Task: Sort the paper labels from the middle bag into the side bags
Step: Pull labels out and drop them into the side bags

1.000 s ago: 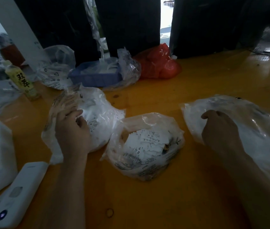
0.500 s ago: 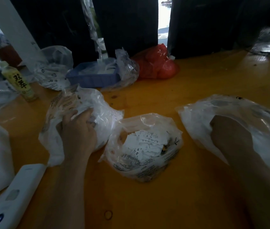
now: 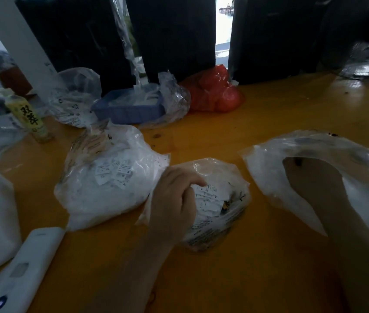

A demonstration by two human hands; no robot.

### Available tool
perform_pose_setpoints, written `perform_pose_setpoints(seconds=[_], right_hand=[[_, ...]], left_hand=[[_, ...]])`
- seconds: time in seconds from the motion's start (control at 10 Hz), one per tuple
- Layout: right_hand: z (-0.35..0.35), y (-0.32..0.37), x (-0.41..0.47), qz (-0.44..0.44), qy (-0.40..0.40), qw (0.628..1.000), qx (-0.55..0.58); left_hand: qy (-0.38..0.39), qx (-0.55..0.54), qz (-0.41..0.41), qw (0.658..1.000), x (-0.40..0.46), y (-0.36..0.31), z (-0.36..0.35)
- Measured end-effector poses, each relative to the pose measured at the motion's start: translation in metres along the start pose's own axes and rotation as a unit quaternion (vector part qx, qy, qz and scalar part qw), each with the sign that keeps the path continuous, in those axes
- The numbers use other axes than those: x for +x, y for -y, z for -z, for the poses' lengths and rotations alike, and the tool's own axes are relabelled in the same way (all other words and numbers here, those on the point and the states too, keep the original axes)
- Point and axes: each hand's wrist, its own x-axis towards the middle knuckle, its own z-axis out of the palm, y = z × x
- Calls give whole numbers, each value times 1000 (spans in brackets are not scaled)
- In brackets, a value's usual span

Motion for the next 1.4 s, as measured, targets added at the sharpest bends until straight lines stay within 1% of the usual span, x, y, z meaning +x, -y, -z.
perform_pose_setpoints(seconds=[0.1, 0.2, 0.3, 0.4, 0.5, 0.6, 0.7, 0.8, 0.9, 1.0, 1.1, 1.2, 1.3, 1.4], right_hand=[[6, 9, -5, -4, 42, 976, 213], [8, 14, -9, -1, 159, 925, 344], [1, 14, -9, -15, 252, 903, 347], [-11, 12, -9, -9, 216, 927, 305], [-17, 12, -4, -12, 100, 952, 288], [-18, 12, -2, -38, 45, 970, 235], [-18, 13, -5, 10, 51, 977, 206], [-20, 20, -14, 34, 41, 970, 236], [-25, 30, -28, 107, 106, 940, 305], [-38, 38, -45, 189, 193, 929, 253], [-51, 40, -53, 231, 208, 926, 214], [-56, 40, -54, 253, 178, 933, 181], [-61, 37, -55, 266, 171, 936, 154], [-65, 37, -56, 265, 159, 939, 150]], left_hand=[[62, -54, 37, 996, -7, -5, -10], [111, -145, 140, 973, -9, -8, -11], [141, -194, 197, 951, -11, -5, -16], [152, -199, 221, 943, -11, -2, -17], [165, -187, 238, 939, -11, -1, -17], [170, -177, 240, 939, -11, 0, -17], [180, -158, 227, 944, -11, -1, -17], [178, -175, 233, 940, -12, -1, -17], [167, -223, 260, 925, -10, -2, -16], [170, -278, 304, 895, -6, -2, -15], [162, -330, 356, 859, -4, 1, -14], [106, -387, 389, 829, -3, 4, -12], [67, -454, 415, 785, -1, 4, -11], [59, -461, 423, 778, 0, 3, -10]])
